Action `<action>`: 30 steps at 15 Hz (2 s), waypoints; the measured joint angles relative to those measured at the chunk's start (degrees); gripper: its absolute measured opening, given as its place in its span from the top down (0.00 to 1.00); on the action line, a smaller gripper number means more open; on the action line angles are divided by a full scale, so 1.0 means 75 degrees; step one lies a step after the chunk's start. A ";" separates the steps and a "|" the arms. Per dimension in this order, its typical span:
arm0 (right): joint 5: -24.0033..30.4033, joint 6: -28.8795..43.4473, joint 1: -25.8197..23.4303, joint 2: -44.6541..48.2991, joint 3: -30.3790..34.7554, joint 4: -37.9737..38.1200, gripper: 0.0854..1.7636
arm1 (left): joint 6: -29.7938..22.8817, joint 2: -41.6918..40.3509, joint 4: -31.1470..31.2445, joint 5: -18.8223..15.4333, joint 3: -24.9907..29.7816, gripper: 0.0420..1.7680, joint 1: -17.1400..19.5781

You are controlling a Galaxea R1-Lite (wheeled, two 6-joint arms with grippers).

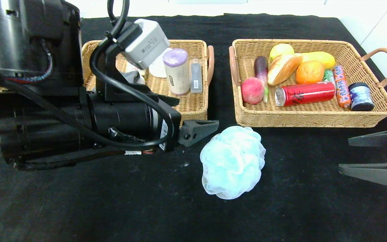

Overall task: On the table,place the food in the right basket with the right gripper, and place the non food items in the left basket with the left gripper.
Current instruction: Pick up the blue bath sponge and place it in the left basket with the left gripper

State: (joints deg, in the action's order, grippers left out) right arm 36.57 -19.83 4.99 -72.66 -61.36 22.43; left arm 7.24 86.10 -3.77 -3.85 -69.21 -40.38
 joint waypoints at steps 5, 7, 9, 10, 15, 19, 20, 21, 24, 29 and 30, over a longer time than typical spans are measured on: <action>0.0003 0.0003 -0.0034 -0.0036 0.0003 -0.0059 0.03 | 0.0463 0.0060 -0.0996 -0.0102 0.0944 0.03 -0.0510; 0.0003 0.0007 -0.0052 -0.0047 0.0005 -0.0076 0.03 | 0.0926 0.0177 -0.1710 -0.0119 0.1390 0.03 -0.0574; 0.0003 0.0010 -0.0059 -0.0050 0.0005 -0.0078 0.03 | 0.1346 0.0390 -0.2378 -0.0125 0.1738 0.03 -0.0603; 0.0003 0.0007 -0.0073 -0.0052 0.0005 -0.0091 0.03 | 0.1451 0.0512 -0.2602 -0.0119 0.1842 0.03 -0.0647; 0.0003 0.0003 -0.0154 -0.0070 -0.0026 -0.0088 0.03 | 0.1492 0.1115 -0.2864 -0.0133 0.2022 0.03 -0.0863; 0.0003 0.0007 -0.0166 -0.0088 -0.0036 -0.0091 0.03 | 0.1504 0.1500 -0.3378 -0.0102 0.2037 0.03 -0.0918; 0.0003 0.0007 -0.0166 -0.0088 -0.0036 -0.0091 0.03 | 0.1518 0.1606 -0.3558 -0.0093 0.2043 0.03 -0.0933; 0.0003 0.0007 -0.0166 -0.0091 -0.0036 -0.0091 0.03 | 0.1526 0.1725 -0.3691 -0.0078 0.2046 0.03 -0.0938; 0.0003 0.0003 -0.0163 -0.0107 -0.0044 -0.0099 0.03 | 0.1530 0.2011 -0.3916 -0.0078 0.2050 0.03 -0.0944; 0.0003 0.0010 -0.0203 -0.0146 -0.0047 -0.0172 0.03 | 0.1507 0.2401 -0.4642 -0.0085 0.2220 0.03 -0.0944; 0.0003 0.0015 -0.0203 -0.0150 -0.0047 -0.0190 0.03 | 0.1510 0.2503 -0.4870 -0.0081 0.2248 0.03 -0.0941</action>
State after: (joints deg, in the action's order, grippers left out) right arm 36.60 -19.72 3.46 -73.78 -61.71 21.00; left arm 18.57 104.88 -40.29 -4.46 -52.35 -47.43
